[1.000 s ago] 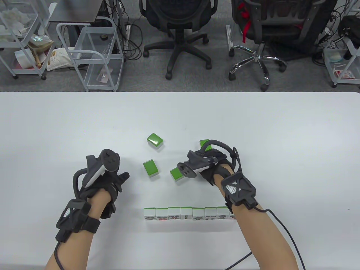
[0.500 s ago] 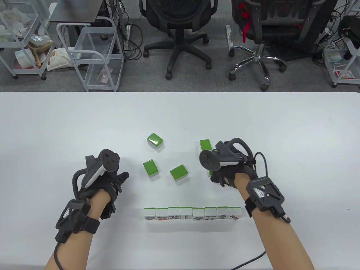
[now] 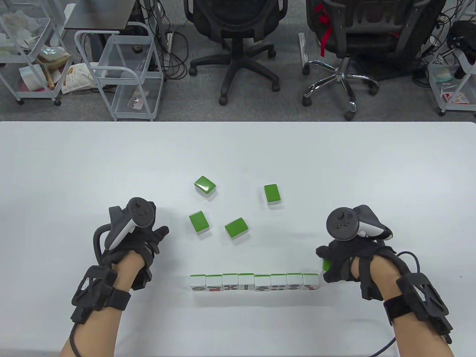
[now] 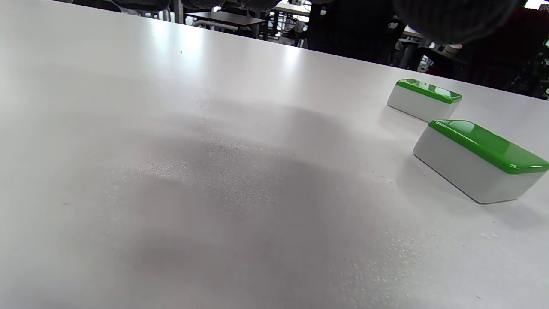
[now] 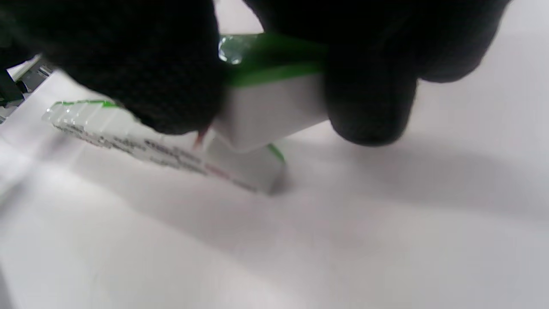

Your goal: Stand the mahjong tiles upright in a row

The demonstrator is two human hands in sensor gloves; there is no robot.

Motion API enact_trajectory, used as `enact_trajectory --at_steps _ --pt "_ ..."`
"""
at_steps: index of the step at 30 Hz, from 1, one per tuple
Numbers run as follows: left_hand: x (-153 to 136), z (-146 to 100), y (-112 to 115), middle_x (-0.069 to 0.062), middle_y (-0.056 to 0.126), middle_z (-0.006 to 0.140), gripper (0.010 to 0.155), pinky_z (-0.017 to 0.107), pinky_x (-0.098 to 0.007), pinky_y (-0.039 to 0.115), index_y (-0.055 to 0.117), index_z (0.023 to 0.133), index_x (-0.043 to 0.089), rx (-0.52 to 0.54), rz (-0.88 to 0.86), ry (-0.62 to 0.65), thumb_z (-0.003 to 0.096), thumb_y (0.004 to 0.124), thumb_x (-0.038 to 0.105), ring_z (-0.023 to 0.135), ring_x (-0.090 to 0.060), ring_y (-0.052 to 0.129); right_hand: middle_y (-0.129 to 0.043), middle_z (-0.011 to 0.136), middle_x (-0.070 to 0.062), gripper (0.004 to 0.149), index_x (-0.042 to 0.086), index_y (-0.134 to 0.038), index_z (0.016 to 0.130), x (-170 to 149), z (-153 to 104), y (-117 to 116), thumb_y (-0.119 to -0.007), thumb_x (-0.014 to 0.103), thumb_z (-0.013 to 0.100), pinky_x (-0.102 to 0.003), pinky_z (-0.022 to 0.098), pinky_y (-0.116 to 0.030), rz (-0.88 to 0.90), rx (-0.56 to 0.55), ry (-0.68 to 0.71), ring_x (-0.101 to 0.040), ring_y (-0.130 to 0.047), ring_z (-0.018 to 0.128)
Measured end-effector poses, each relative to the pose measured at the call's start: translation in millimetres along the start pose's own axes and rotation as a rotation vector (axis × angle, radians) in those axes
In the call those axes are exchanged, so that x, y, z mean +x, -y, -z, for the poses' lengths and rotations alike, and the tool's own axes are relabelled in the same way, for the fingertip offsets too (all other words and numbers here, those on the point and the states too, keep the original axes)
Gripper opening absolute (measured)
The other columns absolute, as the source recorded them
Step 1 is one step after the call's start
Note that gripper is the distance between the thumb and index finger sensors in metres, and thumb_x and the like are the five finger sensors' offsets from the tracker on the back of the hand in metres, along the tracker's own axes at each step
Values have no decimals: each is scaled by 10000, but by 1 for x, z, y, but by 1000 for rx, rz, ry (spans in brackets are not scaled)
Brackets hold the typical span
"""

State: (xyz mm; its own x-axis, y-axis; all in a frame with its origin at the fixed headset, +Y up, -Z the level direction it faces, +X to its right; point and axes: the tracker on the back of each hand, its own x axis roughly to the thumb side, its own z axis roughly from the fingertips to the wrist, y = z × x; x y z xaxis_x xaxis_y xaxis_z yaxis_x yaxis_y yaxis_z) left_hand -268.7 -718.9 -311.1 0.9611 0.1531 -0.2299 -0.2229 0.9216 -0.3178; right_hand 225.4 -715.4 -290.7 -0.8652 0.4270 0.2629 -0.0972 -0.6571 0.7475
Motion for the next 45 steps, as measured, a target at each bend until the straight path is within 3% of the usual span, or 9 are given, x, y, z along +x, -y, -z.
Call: enact_trajectory --at_steps 8,16,18,25,28,34,41,45 --pt "-1 -1 0 32 329 1146 828 752 -560 506 337 995 367 3 3 -1 294 678 644 1092 -353 390 -679 857 -361 778 -60 -615 892 -12 14 -27 -915 330 289 -623 535 -750 68 168 -38 -413 -999 549" --pt "-1 -2 1 32 324 1146 829 752 -561 504 335 995 368 3 4 4 293 678 646 1092 -353 386 -710 839 -356 650 -19 -673 878 -18 14 -23 -822 249 306 -606 525 -775 135 137 -23 -403 -1022 570" --pt "0 -2 1 31 324 1146 829 752 -561 504 335 995 367 4 5 5 293 678 645 1092 -354 385 -771 833 -302 602 11 -723 863 -21 15 -20 -809 242 314 -587 515 -800 159 104 -12 -380 -1045 549" --pt "0 -2 1 32 321 1146 830 752 -561 502 333 996 369 4 7 5 294 678 646 1091 -355 382 -812 827 -266 587 31 -761 847 -26 14 -18 -843 271 318 -574 494 -817 194 66 7 -349 -1057 521" --pt "1 -3 1 31 321 1146 830 752 -561 502 334 995 369 3 7 6 293 679 646 1091 -355 382 -815 825 -268 588 25 -764 844 -24 8 -5 -843 294 328 -587 484 -810 190 7 2 -358 -1049 502" --pt "1 -3 1 30 318 1146 830 752 -562 500 334 996 369 3 6 7 293 679 645 1091 -355 380 -825 836 -239 619 52 -763 852 -1 7 35 -875 339 315 -604 486 -787 -11 -232 -51 -367 -1026 549" --pt "2 -3 1 29 318 1146 831 752 -562 500 334 996 369 0 3 9 293 681 644 1092 -355 379 -763 891 -231 679 71 -706 886 42 46 72 -891 355 298 -608 500 -769 -257 -305 -125 -384 -978 642" --pt "2 -2 1 29 318 1146 830 752 -562 501 334 995 369 -5 4 12 293 682 644 1091 -357 380 -627 975 -221 760 100 -603 931 62 77 85 -899 367 284 -626 547 -702 -384 -385 -129 -447 -830 787"
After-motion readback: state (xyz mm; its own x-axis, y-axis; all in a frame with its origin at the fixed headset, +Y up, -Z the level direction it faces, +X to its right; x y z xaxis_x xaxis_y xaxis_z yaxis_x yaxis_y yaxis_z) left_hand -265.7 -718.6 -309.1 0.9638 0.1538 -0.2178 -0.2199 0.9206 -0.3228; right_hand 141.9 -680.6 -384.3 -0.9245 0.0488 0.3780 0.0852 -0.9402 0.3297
